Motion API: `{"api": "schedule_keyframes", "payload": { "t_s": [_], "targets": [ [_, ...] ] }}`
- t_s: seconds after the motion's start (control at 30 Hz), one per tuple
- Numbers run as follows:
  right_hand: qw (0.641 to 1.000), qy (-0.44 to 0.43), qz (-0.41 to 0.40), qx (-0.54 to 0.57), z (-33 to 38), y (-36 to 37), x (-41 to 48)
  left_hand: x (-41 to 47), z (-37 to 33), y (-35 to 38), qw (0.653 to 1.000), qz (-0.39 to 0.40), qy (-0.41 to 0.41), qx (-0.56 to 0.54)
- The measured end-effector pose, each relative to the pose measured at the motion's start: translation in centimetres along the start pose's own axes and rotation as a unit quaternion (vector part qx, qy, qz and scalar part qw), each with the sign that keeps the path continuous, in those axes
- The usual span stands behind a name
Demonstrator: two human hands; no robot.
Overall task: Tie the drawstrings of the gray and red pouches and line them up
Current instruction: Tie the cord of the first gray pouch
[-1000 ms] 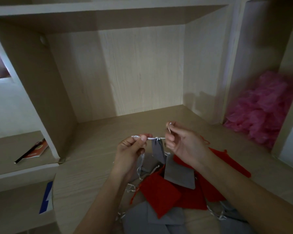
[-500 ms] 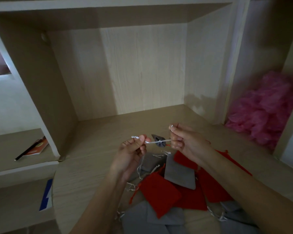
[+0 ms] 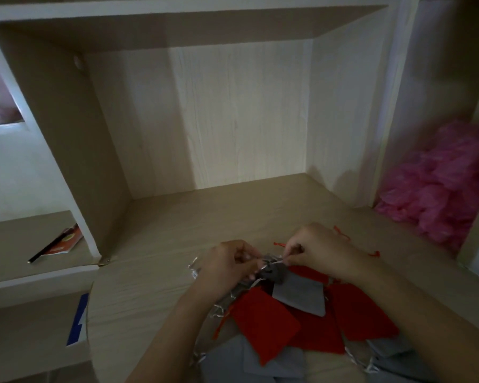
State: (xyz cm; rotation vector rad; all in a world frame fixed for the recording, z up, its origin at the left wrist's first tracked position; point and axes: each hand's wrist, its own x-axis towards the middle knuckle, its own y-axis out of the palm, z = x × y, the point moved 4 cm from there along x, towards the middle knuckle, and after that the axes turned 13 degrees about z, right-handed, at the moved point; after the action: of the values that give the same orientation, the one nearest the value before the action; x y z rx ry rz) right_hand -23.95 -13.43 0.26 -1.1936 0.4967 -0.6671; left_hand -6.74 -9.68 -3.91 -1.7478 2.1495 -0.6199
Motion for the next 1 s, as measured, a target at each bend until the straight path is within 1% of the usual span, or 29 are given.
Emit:
{"api": "schedule_keyframes", "payload": {
  "t_s": [0.17, 0.23, 0.33, 0.4, 0.53, 0.63, 0.73, 0.8, 0.9, 1.0],
  "targets": [
    [0.999, -0.004, 0.016, -0.038, -0.1, 0.4, 0.3, -0.1, -0.4, 0.3, 0.991, 0.051, 0.000, 0.128],
    [0.999, 0.000, 0.004, -0.047, -0.3, 0.6, 0.4, 0.0, -0.4, 0.4, 0.989, 0.055, 0.002, 0.138],
    [0.999, -0.001, -0.038, -0.033, -0.6, 0.7, 0.5, 0.0, -0.5, 0.5, 0.987, 0.067, 0.023, 0.145],
    [0.998, -0.005, -0.059, -0.026, -0.6, 0.8, 0.5, -0.2, -0.6, 0.4, 0.988, 0.058, 0.039, 0.140],
    [0.994, -0.025, -0.105, 0.018, -0.1, 0.2, 0.3, -0.3, -0.8, 0.0, 0.998, 0.035, 0.059, 0.017],
    [0.990, -0.031, -0.113, 0.078, 0.2, -0.4, 0.0, -0.2, -1.4, -0.4, 0.993, 0.000, 0.095, -0.074],
    [0.990, -0.037, -0.115, 0.079, 0.9, -0.3, -0.2, -0.6, -2.1, -0.8, 0.984, -0.059, 0.142, -0.086],
    [0.989, -0.038, -0.120, 0.081, 1.3, -0.1, -0.1, -0.8, -2.4, -0.5, 0.979, -0.073, 0.159, -0.101],
    [0.988, -0.033, -0.129, 0.081, 1.6, -0.1, -0.1, -0.8, -2.6, -0.2, 0.972, -0.064, 0.161, -0.160],
    [0.989, -0.020, -0.116, 0.088, 1.5, 0.0, -0.1, -0.7, -2.5, 0.0, 0.960, -0.024, 0.147, -0.238]
  ]
}}
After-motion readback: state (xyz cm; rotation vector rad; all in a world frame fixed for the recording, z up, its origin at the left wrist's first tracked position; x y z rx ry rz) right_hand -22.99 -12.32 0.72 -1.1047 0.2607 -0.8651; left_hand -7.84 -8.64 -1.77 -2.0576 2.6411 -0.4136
